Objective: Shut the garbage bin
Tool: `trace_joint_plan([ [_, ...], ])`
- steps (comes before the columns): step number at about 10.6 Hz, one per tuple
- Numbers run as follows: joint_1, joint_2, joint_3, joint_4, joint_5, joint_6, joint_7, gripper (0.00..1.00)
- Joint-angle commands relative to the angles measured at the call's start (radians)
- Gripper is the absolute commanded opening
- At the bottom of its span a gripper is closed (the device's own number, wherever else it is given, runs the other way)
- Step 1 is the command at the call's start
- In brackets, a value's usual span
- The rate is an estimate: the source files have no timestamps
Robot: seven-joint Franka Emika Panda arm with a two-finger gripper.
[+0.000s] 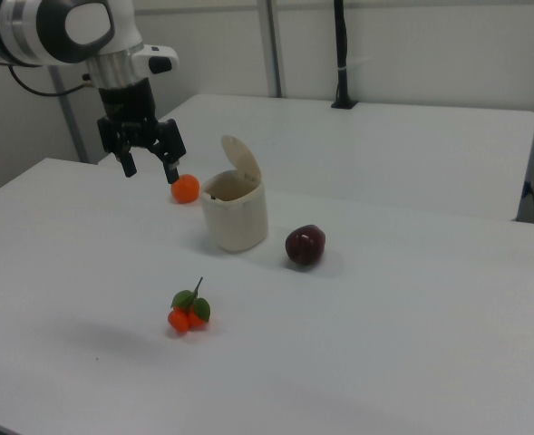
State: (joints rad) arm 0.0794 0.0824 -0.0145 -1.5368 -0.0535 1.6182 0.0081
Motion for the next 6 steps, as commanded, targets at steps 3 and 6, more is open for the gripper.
trace_joint_plan([
  [3,-0.001,-0.029,-0.005,-0.023,0.008,-0.021,-0.016,0.21],
  [6,-0.001,-0.029,-0.005,-0.023,0.008,-0.018,-0.019,0.0],
])
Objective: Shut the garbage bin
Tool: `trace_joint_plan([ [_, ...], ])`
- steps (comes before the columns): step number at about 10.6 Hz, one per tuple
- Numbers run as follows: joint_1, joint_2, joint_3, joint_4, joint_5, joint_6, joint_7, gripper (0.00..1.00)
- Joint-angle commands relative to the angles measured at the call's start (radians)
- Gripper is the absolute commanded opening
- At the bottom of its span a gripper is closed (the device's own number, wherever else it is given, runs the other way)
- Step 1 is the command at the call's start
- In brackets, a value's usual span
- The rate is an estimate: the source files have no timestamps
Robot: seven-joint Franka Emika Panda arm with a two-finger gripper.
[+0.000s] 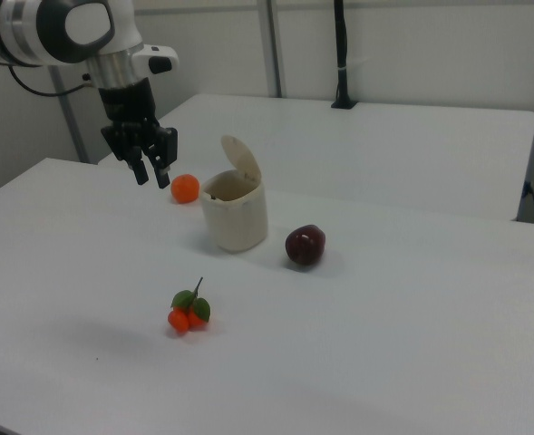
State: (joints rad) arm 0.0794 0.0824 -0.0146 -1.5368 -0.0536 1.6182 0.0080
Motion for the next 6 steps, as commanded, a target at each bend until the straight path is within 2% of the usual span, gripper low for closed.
trace_joint_plan([
  [1,-0.001,-0.029,-0.005,-0.023,0.009,-0.018,-0.019,0.0],
  [4,-0.001,-0.01,-0.005,-0.014,0.011,0.002,-0.019,0.0],
  [6,-0.001,0.017,-0.005,0.001,0.015,0.093,-0.004,0.0],
])
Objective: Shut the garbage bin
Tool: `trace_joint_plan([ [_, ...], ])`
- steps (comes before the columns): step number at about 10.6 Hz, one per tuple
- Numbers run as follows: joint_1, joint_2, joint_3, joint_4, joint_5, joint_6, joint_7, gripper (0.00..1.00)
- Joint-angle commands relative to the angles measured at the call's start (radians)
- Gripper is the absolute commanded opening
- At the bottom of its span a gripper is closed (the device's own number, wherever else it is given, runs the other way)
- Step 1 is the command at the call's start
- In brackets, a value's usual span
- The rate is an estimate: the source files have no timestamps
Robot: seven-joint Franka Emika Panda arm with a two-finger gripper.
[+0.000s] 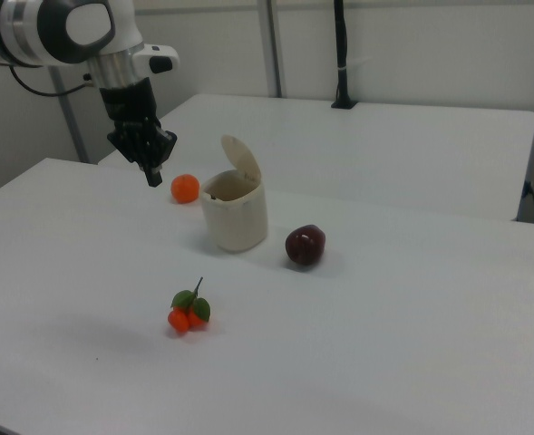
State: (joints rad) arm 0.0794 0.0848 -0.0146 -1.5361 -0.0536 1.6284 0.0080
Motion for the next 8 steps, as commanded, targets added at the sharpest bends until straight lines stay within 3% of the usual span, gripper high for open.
trace_joint_plan([
  [1,-0.001,0.032,-0.005,0.001,0.018,0.165,0.007,0.0],
  [5,0.005,0.136,-0.005,0.002,0.006,0.584,0.186,0.0],
  [8,0.005,0.223,-0.005,0.002,0.005,0.856,0.194,0.0],
])
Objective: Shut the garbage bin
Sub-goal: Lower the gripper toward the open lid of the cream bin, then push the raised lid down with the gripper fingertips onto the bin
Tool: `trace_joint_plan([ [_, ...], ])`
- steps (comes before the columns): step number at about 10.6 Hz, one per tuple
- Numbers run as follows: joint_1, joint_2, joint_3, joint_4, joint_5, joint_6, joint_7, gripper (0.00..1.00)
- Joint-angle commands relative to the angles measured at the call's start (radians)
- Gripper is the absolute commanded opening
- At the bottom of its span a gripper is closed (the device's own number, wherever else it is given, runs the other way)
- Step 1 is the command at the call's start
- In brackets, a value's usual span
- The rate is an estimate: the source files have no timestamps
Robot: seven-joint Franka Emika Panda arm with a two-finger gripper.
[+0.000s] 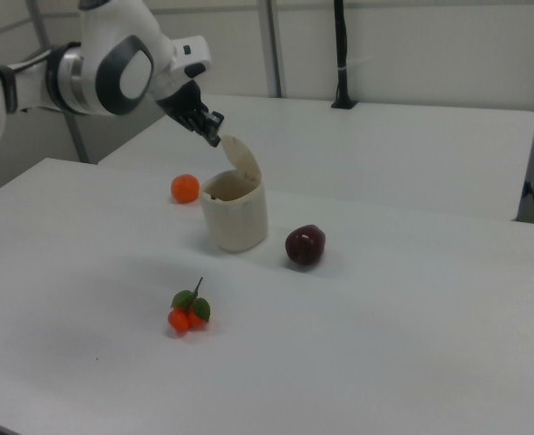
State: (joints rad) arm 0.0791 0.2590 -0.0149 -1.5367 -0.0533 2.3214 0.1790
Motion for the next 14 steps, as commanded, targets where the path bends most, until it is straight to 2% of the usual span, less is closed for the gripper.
trace_joint_plan([
  [1,0.004,0.077,-0.007,0.004,0.004,0.258,0.022,0.0],
  [5,0.002,0.193,-0.005,0.024,0.004,0.583,0.028,0.0],
  [8,0.004,0.256,-0.005,0.026,0.004,0.72,0.027,0.0],
  [12,0.013,0.256,-0.005,0.023,0.006,0.701,0.023,0.0],
  [14,0.015,0.223,-0.005,0.024,0.006,0.524,0.023,0.0],
])
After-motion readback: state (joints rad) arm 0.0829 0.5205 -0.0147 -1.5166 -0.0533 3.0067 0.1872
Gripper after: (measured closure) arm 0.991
